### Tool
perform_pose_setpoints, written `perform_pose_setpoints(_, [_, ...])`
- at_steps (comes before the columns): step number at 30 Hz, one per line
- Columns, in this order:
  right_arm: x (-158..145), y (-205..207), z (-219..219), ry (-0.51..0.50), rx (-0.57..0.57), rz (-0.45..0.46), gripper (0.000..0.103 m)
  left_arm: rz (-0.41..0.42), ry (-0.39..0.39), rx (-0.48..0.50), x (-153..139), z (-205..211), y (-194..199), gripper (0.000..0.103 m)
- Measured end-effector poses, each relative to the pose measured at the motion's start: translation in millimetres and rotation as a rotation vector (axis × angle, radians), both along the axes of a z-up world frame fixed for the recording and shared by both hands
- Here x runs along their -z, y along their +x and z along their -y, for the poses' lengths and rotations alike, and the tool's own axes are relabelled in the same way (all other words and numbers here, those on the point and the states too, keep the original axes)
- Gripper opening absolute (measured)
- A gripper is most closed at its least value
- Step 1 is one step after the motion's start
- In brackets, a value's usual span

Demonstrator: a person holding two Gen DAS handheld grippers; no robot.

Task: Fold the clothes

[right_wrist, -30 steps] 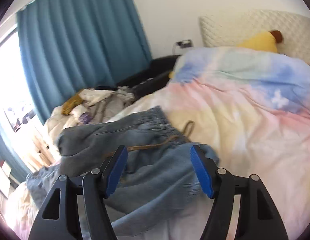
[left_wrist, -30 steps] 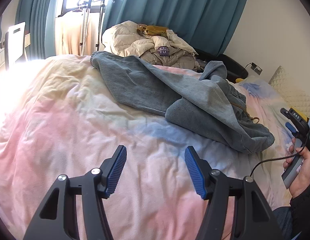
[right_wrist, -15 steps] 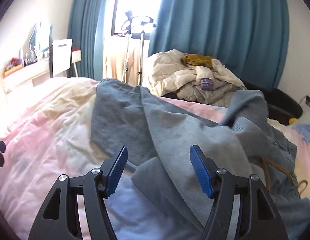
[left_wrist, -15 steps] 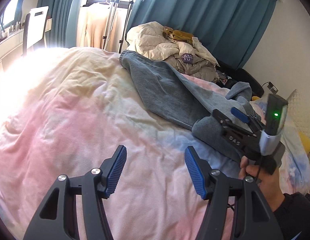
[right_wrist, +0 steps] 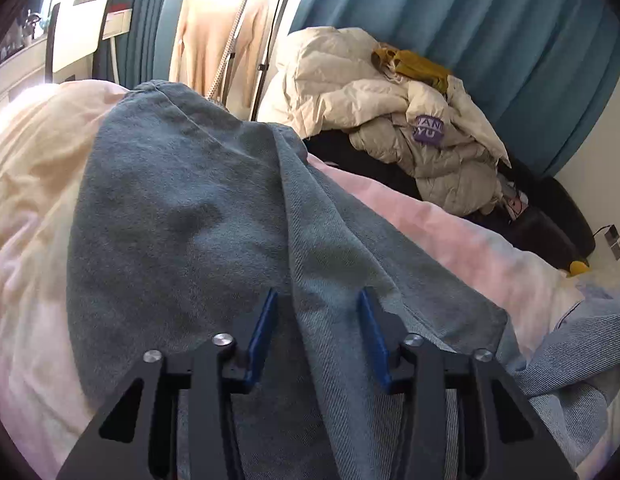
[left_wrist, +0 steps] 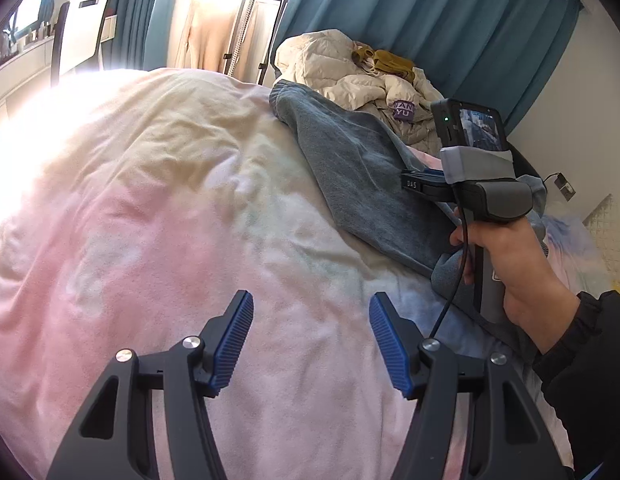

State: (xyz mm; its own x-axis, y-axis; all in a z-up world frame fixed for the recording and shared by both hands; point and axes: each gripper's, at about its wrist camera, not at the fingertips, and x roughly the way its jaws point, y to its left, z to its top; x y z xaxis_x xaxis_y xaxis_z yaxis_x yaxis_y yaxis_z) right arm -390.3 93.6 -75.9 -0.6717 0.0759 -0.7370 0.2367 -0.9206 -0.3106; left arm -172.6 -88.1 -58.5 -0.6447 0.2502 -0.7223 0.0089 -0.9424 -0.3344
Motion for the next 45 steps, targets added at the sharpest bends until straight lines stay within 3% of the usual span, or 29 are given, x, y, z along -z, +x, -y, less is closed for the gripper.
perform_pose_setpoints(1, [-3.8, -1.4, -4.4, -0.014, 0.018, 0.0, 0.011, 0.0, 0.011, -0.002, 0.5, 2.8, -0.6, 0.062])
perform_pose_setpoints(4, [-27.4, 13.6, -12.1, -0.084, 0.008, -0.015, 0.005, -0.005, 0.037, -0.031, -3.8, 12.2, 1.9, 0.062])
perform_pose_setpoints(7, [-58.1, 51.3, -8.0, -0.109, -0.069, -0.052, 0.004, -0.028, 0.086, -0.044, -13.9, 22.3, 7.1, 0.062])
perform_pose_setpoints(14, [-117.5, 189.0, 11.6, -0.129, -0.27, -0.067, 0.004, -0.088, 0.232, -0.08, -39.1, 48.1, 33.3, 0.062])
perform_pose_setpoints(19, [-102.0, 275.5, 16.9, -0.159, -0.355, -0.007, 0.004, -0.127, 0.323, -0.073, -51.3, 59.7, 51.5, 0.062])
perform_pose_setpoints(22, [-67.2, 306.5, 15.4, -0.193, -0.37, 0.066, 0.004, -0.129, 0.357, -0.065, -52.8, 63.7, 57.1, 0.062])
perform_pose_setpoints(28, [20.2, 310.2, 1.4, -0.372, -0.293, 0.35, 0.013, 0.014, 0.395, -0.14, -15.6, 80.4, 62.0, 0.062])
perform_pose_setpoints(30, [31.6, 308.2, -8.8, -0.446, -0.246, 0.393, 0.014, 0.066, 0.398, -0.189, -4.6, 89.6, 65.1, 0.062])
perform_pose_setpoints(34, [20.7, 301.7, -24.5, -0.572, -0.22, 0.387, 0.03, 0.107, 0.368, -0.267, 7.8, 103.5, 69.6, 0.062])
perform_pose_setpoints(36, [15.4, 299.1, -31.7, -0.631, -0.208, 0.374, 0.032, 0.13, 0.351, -0.301, 16.7, 108.2, 66.1, 0.062])
perform_pose_setpoints(42, [5.4, 293.9, -38.5, -0.7, -0.216, 0.345, 0.033, 0.19, 0.428, -0.346, 51.3, 117.0, 44.6, 0.062])
perform_pose_setpoints(45, [7.0, 287.3, -37.5, -0.732, -0.231, 0.358, 0.033, 0.166, 0.485, -0.366, 55.1, 115.9, 39.2, 0.062])
